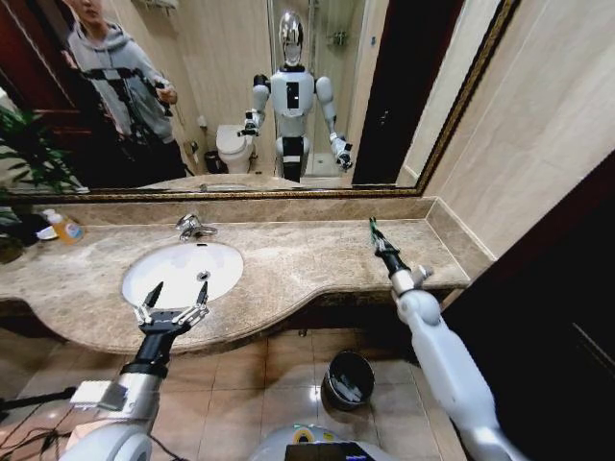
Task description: Pick up the trash from the sink and place it in the trash bin.
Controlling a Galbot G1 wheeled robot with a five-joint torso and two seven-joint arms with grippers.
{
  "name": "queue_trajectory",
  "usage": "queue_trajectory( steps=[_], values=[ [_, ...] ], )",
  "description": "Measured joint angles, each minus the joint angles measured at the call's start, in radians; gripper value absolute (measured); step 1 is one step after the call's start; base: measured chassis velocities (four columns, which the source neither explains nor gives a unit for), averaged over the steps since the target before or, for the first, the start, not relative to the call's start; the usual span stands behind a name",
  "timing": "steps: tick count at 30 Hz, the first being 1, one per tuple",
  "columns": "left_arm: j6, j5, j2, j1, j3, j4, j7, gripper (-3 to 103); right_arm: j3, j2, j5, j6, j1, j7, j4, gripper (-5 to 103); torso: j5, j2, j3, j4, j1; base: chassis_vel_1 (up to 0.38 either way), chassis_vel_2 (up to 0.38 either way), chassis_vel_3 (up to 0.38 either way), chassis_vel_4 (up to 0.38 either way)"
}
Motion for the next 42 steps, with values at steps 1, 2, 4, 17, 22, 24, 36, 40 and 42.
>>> queue_trajectory(
  steps=[1,2,4,17,22,24,36,40,42],
  values=[
    [0.000,0.000,0.000,0.000,0.000,0.000,0.000,100,0.015,0.000,0.003,0.021,-0.053,0.007,0.018,2,-0.0003,0.000,0.000,0.0000,0.000,0.000,0.000,0.000,0.000],
    [0.000,0.000,0.000,0.000,0.000,0.000,0.000,100,0.029,0.003,0.004,0.047,-0.111,0.010,0.033,2,-0.0003,0.000,0.000,-0.0002,0.000,0.000,0.000,0.000,0.000],
    [0.000,0.000,0.000,0.000,0.000,0.000,0.000,100,0.043,0.011,0.003,0.088,-0.186,0.013,0.046,2,-0.0001,0.000,0.000,-0.0005,0.000,0.000,0.000,0.000,0.000],
    [0.000,0.000,0.000,0.000,0.000,0.000,0.000,100,-0.047,0.160,-0.082,0.329,-0.463,0.164,-0.037,2,-0.0004,0.000,0.000,-0.0004,0.000,0.000,0.000,0.000,0.000],
    [0.000,0.000,0.000,0.000,0.000,0.000,0.000,100,-0.070,0.189,-0.142,0.275,-0.404,0.211,-0.172,2,-0.0004,0.000,0.000,-0.0001,0.000,0.000,0.000,0.000,0.000],
    [0.000,0.000,0.000,0.000,0.000,0.000,0.000,100,-0.082,0.205,-0.218,0.272,-0.336,0.225,-0.344,2,-0.0002,0.000,0.000,-0.0003,0.000,0.000,0.000,0.000,0.000],
    [0.000,0.000,0.000,0.000,0.000,0.000,0.000,100,-0.077,0.260,-0.359,0.284,-0.147,0.147,-0.851,2,-0.0003,0.000,0.000,-0.0003,0.000,0.000,0.000,0.000,0.000],
    [0.000,0.000,0.000,0.000,0.000,0.000,0.000,100,-0.056,0.290,-0.414,0.227,-0.010,0.065,-1.083,2,-0.0003,0.000,0.000,-0.0003,0.000,0.000,0.000,0.000,0.000],
    [0.000,0.000,0.000,0.000,0.000,0.000,0.000,100,-0.050,0.297,-0.429,0.222,0.013,0.064,-1.116,2,-0.0004,0.000,0.000,-0.0003,0.000,0.000,0.000,0.000,0.000]
  ],
)
